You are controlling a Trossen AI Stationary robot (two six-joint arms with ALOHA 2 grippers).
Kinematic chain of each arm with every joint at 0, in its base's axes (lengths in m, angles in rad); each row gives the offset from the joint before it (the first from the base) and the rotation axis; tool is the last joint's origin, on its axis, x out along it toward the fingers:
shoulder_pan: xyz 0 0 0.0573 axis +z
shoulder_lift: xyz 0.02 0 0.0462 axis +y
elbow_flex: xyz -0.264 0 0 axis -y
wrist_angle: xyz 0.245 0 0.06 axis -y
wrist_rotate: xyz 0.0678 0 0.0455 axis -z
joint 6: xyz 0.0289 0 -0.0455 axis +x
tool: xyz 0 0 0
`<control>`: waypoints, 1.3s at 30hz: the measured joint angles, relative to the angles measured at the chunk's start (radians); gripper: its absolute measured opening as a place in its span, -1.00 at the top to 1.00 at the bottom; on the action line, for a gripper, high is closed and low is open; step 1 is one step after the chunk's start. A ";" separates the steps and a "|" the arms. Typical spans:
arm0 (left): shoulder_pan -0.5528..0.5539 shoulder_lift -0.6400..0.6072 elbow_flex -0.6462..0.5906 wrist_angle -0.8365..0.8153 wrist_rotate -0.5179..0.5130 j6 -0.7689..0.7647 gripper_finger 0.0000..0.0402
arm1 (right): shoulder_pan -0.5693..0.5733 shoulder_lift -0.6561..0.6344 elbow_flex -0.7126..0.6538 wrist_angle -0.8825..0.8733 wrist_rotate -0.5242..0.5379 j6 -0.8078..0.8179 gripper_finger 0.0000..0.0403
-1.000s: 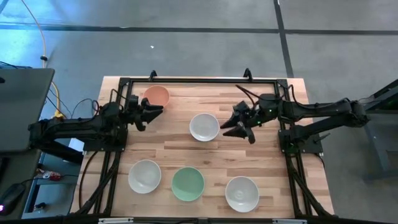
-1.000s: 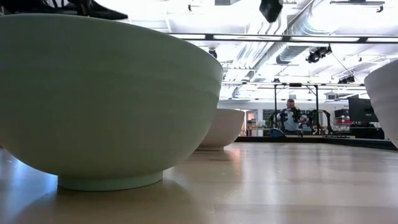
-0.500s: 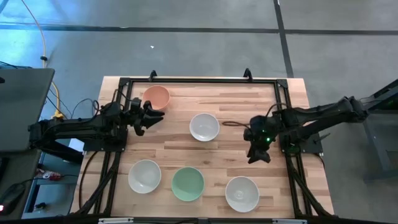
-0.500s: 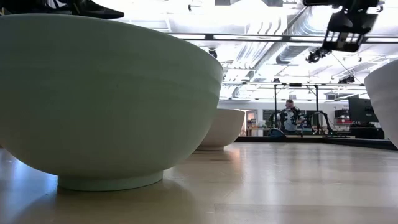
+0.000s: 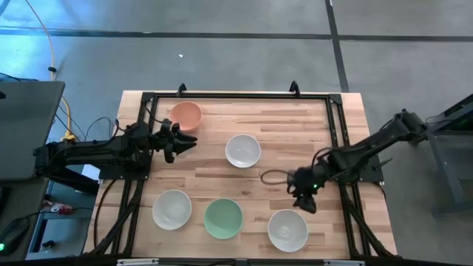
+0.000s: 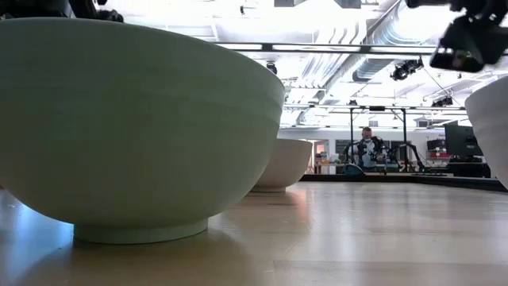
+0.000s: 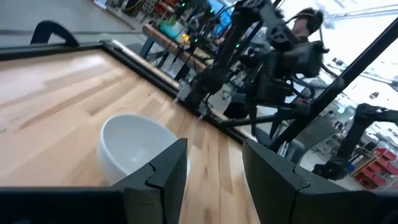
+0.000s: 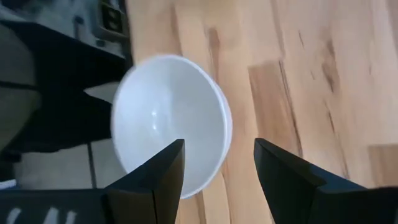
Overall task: Nest bowls inside each other
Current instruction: Stack the bottom right white bowl on top of the top white bowl
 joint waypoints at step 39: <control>0.000 0.000 0.000 -0.062 -0.007 0.079 0.28 | 0.103 0.228 -0.001 0.051 0.117 0.154 0.08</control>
